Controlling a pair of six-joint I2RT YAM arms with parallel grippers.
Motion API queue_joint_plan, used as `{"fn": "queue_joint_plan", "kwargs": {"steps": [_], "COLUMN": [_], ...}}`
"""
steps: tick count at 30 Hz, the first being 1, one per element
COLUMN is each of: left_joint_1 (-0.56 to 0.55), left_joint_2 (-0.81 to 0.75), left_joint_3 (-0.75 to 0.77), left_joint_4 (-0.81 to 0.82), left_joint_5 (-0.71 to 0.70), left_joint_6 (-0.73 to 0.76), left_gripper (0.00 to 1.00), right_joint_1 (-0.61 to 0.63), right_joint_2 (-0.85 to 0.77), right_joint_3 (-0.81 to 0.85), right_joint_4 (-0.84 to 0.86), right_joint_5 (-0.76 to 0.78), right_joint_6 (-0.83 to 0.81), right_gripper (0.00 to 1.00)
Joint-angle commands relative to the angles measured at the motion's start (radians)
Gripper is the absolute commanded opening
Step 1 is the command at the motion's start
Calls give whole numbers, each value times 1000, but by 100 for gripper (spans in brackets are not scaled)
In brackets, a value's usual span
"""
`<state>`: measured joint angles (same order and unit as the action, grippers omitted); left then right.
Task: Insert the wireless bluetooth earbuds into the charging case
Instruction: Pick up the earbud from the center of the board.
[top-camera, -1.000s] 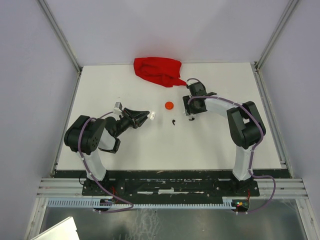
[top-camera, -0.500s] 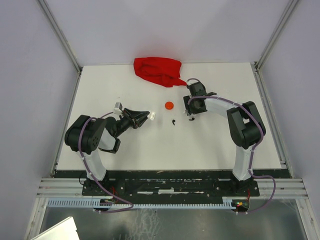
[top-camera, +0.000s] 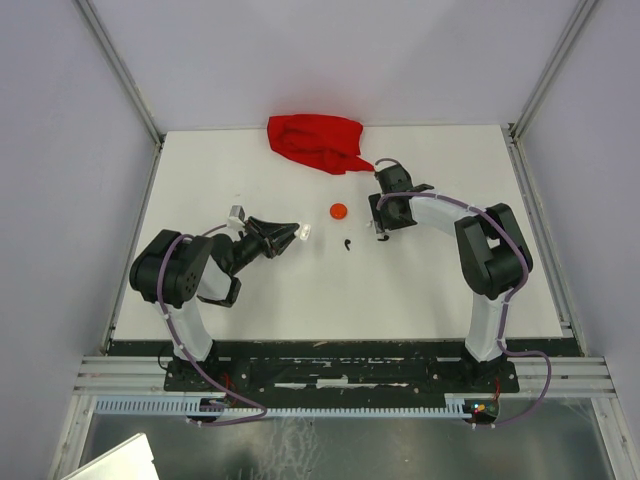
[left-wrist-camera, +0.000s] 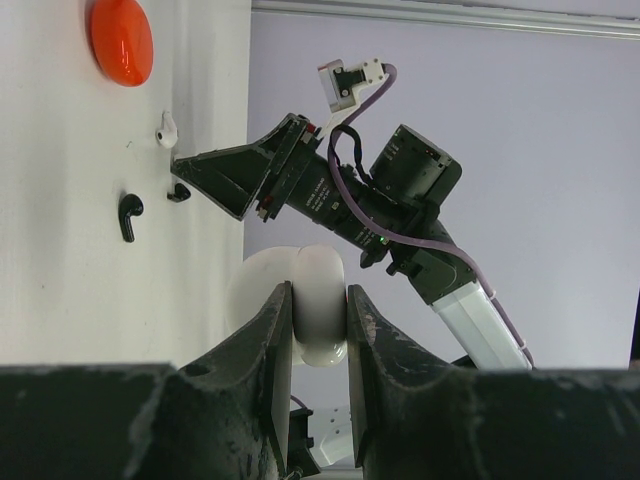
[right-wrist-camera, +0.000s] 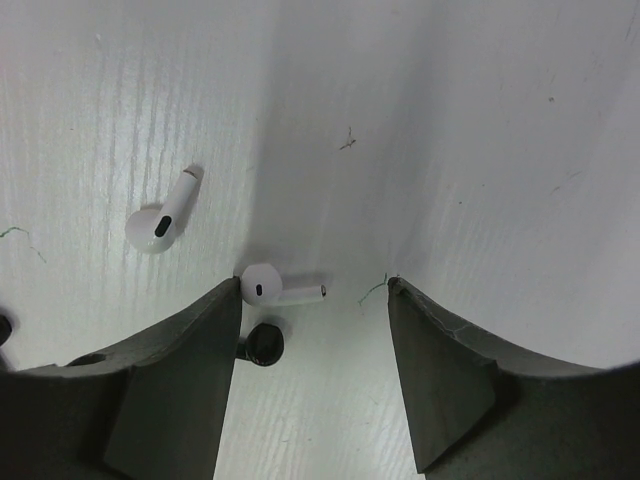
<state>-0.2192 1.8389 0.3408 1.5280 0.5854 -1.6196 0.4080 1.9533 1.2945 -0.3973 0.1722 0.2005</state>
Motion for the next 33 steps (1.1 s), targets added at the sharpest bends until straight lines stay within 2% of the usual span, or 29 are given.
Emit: {"fn": "queue_joint_plan", "kwargs": {"steps": [1,19,33], "left_joint_1": [6,7,10], "left_joint_2": [6,29,34], "left_joint_3": [-3,1,1], "left_joint_4": [147,164,168], "left_joint_5": [20,21,24], "left_joint_6": [4,-2,-3], "left_gripper": [3,3,3], "right_joint_1": [3,-8,-42], "right_joint_2": [-26,47,66], "right_joint_3": [11,85,108], "right_joint_4": [-52,-57,-72], "right_joint_5": [53,121,102], "right_joint_6": [-8,29,53], "right_gripper": [68,68,68]}}
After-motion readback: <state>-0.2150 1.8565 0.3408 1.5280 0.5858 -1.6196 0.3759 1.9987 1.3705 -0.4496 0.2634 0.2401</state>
